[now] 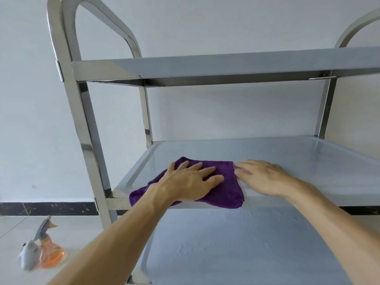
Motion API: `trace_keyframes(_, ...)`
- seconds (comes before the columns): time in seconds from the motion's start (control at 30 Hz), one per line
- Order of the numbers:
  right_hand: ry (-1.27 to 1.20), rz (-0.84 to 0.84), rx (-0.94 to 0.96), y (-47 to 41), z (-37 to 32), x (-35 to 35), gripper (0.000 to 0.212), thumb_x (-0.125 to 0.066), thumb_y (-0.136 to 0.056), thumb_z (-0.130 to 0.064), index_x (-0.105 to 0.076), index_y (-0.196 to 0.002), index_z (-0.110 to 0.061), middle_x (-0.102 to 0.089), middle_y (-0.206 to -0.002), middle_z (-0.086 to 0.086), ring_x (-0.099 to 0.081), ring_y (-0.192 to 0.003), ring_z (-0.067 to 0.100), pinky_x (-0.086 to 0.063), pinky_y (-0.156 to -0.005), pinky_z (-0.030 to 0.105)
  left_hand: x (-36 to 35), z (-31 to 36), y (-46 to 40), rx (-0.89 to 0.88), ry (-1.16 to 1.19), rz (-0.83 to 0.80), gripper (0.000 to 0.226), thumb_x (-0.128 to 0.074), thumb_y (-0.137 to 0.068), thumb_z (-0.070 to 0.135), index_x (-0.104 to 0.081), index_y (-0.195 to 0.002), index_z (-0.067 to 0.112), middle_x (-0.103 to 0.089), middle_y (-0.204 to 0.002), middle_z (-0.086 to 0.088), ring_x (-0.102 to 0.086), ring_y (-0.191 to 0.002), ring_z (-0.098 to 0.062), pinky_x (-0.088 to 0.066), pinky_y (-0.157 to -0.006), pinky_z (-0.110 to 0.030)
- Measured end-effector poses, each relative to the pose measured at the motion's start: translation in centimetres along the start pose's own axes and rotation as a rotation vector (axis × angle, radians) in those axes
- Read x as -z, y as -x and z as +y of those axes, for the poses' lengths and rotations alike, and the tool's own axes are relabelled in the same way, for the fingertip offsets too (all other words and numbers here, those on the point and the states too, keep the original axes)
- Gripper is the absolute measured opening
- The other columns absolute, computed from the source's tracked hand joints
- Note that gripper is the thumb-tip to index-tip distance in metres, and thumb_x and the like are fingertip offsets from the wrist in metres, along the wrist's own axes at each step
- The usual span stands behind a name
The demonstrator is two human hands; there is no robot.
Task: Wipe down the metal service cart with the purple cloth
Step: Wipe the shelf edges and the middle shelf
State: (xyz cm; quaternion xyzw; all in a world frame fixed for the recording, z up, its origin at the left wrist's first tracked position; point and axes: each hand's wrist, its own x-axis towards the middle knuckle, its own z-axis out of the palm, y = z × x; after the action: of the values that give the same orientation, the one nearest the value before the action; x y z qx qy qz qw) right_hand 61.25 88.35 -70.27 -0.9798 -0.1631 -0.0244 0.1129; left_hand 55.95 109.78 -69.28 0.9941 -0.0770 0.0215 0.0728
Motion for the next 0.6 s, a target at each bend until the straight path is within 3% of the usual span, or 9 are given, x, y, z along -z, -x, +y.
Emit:
trace_keyframes(0.1,0.036,-0.025,-0.001,0.2,0.0,-0.2,0.05,-0.016,-0.098,-0.061,-0.031,-0.145,-0.051,-0.04,-0.147,-0.015,-0.03,-0.141,0.019,-0.023,-0.113,0.047,-0.6,-0.9,0.9,0.008,-0.023,-0.079,0.068,-0.01,-0.085,0.082,-0.015,-0.149,0.057,-0.01,-0.164,0.018,-0.002,-0.153,-0.019,0.002,-0.121,-0.051)
trace_keyframes(0.2,0.037,-0.041,0.026,1.3,-0.1,-0.7,0.055,-0.012,-0.093,-0.068,-0.029,-0.142,-0.052,-0.036,-0.148,-0.014,-0.025,-0.142,0.018,-0.018,-0.114,0.048,-0.2,-2.4,3.0,-0.019,-0.065,-0.14,0.08,0.001,-0.073,0.089,-0.003,-0.148,0.061,-0.001,-0.163,0.021,0.005,-0.152,-0.015,0.004,-0.122,-0.049)
trace_keyframes(0.3,0.021,-0.099,0.039,2.6,-0.3,-0.8,0.066,-0.006,-0.082,-0.077,-0.014,-0.146,-0.06,-0.021,-0.16,-0.011,-0.011,-0.149,0.017,-0.008,-0.119,0.052,0.6,-4.4,5.0,-0.012,-0.091,-0.198,0.093,0.009,-0.06,0.095,0.003,-0.147,0.062,0.006,-0.162,0.023,0.013,-0.151,-0.011,0.003,-0.123,-0.047)
trace_keyframes(0.43,0.052,-0.114,0.04,3.7,-0.9,-1.1,0.062,-0.01,-0.087,-0.075,-0.004,-0.147,-0.059,-0.005,-0.166,-0.006,0.002,-0.152,0.021,0.0,-0.119,0.055,1.4,-8.0,4.6,0.082,-0.262,-0.186,0.091,0.006,-0.07,0.076,-0.004,-0.154,0.045,0.003,-0.165,0.013,0.007,-0.152,-0.016,-0.001,-0.122,-0.05)
trace_keyframes(0.5,0.051,-0.119,0.041,3.9,-1.4,-1.3,0.061,-0.011,-0.089,-0.074,-0.003,-0.148,-0.057,-0.002,-0.167,-0.005,0.005,-0.153,0.024,0.002,-0.119,0.057,1.6,-9.0,3.2,0.229,-0.213,-0.185,0.087,0.005,-0.071,0.079,-0.004,-0.152,0.052,0.003,-0.165,0.016,0.005,-0.153,-0.019,0.0,-0.122,-0.051)
trace_keyframes(0.6,0.035,-0.135,0.032,3.8,-2.1,-1.4,0.061,-0.013,-0.091,-0.072,-0.003,-0.149,-0.056,0.003,-0.167,-0.004,0.009,-0.153,0.026,0.007,-0.117,0.059,1.6,-7.8,0.4,0.349,-0.126,-0.143,0.067,-0.007,-0.09,0.076,-0.007,-0.152,0.053,-0.001,-0.165,0.017,0.002,-0.153,-0.022,0.005,-0.12,-0.053)
